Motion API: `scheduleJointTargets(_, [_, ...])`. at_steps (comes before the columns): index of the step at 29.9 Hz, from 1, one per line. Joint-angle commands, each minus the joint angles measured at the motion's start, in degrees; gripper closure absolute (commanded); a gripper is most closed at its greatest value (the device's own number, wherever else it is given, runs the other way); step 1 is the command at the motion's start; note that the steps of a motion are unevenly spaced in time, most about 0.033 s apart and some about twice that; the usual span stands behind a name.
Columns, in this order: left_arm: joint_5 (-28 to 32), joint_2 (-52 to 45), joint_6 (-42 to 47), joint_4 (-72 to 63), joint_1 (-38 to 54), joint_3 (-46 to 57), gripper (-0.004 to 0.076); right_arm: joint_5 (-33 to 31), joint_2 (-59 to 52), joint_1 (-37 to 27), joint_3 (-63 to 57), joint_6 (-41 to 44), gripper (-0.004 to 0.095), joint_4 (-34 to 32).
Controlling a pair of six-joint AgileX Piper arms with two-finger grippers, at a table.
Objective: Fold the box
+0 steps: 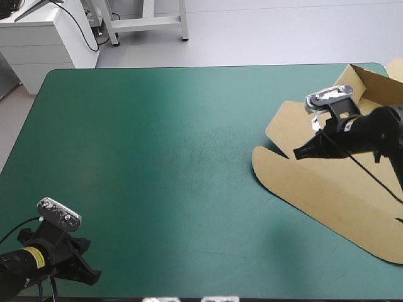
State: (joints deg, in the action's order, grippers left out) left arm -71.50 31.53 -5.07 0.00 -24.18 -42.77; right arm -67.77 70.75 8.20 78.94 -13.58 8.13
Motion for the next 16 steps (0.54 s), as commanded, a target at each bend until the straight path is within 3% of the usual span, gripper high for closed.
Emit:
scheduleJointTargets(1, [3.58, -1.04, 0.77, -0.82, -0.34, -1.04, 0.0731, 4.50, -7.73, 0.14, -4.38, 0.01, 0.0910, 0.11])
scheduleJointTargets(16, [5.34, -6.42, 0.77, -1.11, -0.34, -0.72, 0.0731, 9.33, -32.33, 0.14, -30.72, 0.91, 0.0910, 4.74])
